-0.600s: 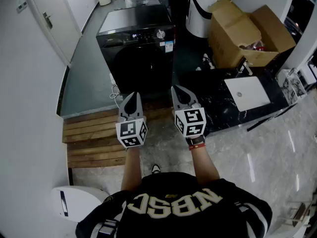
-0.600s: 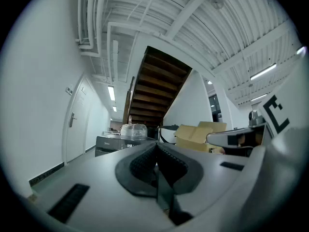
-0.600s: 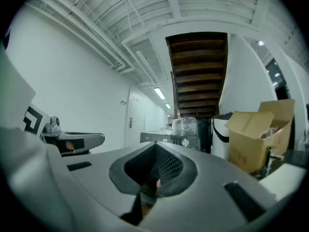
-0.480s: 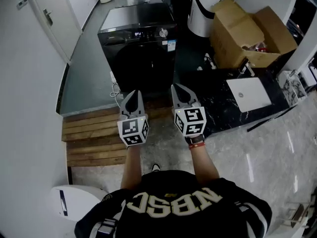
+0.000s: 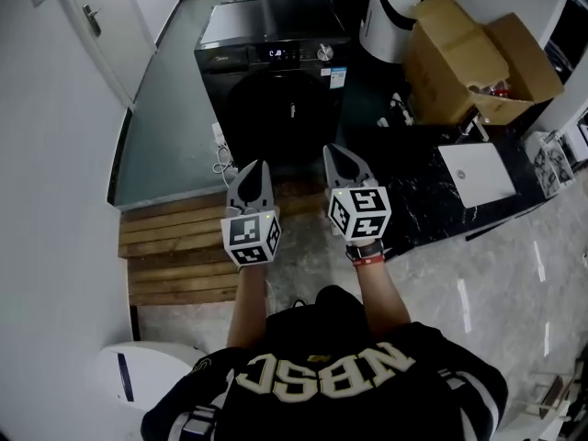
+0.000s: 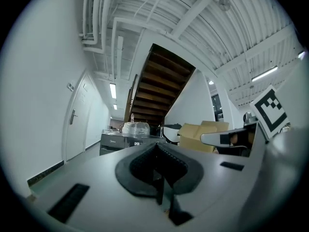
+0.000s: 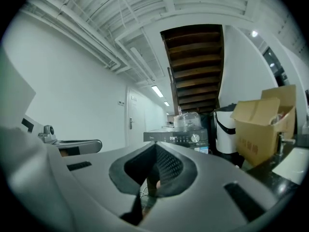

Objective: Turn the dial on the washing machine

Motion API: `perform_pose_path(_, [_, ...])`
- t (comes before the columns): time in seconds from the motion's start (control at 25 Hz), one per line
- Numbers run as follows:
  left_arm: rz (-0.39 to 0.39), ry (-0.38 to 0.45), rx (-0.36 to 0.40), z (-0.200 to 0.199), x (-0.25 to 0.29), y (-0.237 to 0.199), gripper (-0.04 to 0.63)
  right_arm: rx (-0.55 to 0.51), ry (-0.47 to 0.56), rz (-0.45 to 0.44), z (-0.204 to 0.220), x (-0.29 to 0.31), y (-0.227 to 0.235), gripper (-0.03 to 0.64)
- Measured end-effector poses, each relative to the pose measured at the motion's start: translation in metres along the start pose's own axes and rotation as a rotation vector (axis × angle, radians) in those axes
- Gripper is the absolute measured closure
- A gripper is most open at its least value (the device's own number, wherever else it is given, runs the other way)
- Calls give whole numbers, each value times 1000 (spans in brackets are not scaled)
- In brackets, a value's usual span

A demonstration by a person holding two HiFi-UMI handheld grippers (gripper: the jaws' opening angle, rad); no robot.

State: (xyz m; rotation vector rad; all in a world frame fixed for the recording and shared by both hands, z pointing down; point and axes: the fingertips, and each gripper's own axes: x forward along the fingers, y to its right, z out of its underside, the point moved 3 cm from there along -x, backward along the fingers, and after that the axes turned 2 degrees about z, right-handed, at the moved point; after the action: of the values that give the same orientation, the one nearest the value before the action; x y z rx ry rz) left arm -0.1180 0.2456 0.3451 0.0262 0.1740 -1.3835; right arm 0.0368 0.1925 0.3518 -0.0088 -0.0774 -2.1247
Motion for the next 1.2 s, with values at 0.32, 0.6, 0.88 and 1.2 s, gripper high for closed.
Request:
perform_pose_path(0.32, [27,-28,-36,19,37,-13,580,11,-44,22,19,35,16,609])
perform_pose_path(0.6, [-6,-45,-25,40,125,-31,580,11,-43,-7,23,114,64,609])
perform_pose_path(0.88, [-27,14,-8,32,226,-48,581,-15,-34,15,1,200,125,609])
perform_pose_path(1.2, [-88,5,25,44,311,-50,581,-3,-36,-18,-3,268,176,609])
